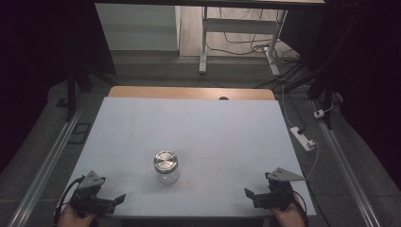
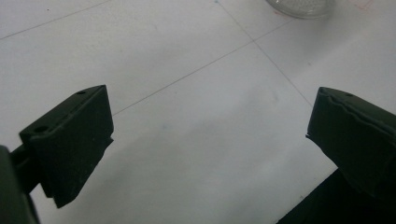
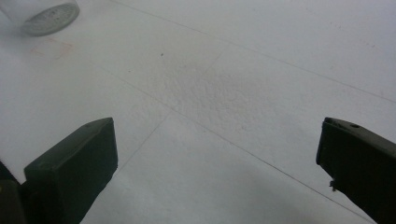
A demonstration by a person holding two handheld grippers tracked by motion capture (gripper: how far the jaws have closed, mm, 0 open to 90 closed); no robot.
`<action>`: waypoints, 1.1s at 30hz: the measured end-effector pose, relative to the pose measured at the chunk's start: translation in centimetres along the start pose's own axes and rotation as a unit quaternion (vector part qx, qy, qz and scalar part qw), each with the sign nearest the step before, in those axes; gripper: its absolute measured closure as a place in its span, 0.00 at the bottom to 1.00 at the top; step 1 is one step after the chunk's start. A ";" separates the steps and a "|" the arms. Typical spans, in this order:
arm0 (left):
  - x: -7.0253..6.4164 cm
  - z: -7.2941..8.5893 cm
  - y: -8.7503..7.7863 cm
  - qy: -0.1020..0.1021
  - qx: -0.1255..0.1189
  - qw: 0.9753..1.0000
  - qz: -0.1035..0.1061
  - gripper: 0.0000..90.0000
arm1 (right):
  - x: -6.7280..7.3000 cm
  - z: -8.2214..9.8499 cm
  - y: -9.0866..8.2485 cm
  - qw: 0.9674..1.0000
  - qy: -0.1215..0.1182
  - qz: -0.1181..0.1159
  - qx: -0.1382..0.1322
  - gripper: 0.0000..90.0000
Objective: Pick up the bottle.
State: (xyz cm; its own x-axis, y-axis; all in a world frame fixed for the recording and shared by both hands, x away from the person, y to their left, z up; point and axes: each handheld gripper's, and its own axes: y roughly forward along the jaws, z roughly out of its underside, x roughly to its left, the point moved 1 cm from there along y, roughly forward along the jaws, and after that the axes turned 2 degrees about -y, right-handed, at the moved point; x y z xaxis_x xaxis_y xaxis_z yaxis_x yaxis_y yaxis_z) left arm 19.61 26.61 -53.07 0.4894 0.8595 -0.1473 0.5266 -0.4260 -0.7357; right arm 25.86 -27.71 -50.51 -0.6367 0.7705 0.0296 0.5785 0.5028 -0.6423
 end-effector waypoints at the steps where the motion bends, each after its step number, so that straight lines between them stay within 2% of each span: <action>1: 0.0 0.0 0.0 0.000 0.000 1.000 0.000 0.01 | -0.1 0.0 0.0 1.000 0.002 -0.002 -0.001 0.00; 7: 0.1 0.0 0.0 -0.001 0.001 1.000 0.005 0.01 | -0.2 0.0 0.0 1.000 0.006 -0.013 -0.002 0.00; 11: 0.3 0.0 -0.1 -0.009 -0.003 1.000 0.013 0.00 | -0.2 0.0 0.0 1.000 0.006 -0.017 -0.003 0.00; 16: 0.6 0.0 -0.2 -0.019 -0.011 0.999 0.034 0.00 | -0.3 0.0 0.0 1.000 0.009 -0.022 -0.001 0.00; 24: 0.5 -0.1 -0.1 -0.011 -0.012 0.999 0.043 0.00 | -0.3 0.0 0.1 1.000 0.006 -0.026 0.004 0.00; 33: 0.5 -0.5 -0.1 0.000 -0.037 0.997 0.060 0.00 | -0.1 -0.1 0.2 0.999 -0.004 -0.034 0.013 0.00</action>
State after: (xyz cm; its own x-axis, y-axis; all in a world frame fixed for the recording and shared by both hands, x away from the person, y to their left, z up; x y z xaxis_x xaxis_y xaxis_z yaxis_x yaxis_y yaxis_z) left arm 20.14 26.94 -52.70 0.5520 0.8008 -0.2324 0.5141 -0.5463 -0.6613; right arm 26.08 -27.62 -50.62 -0.6779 0.7320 0.0681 0.5206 0.5434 -0.6586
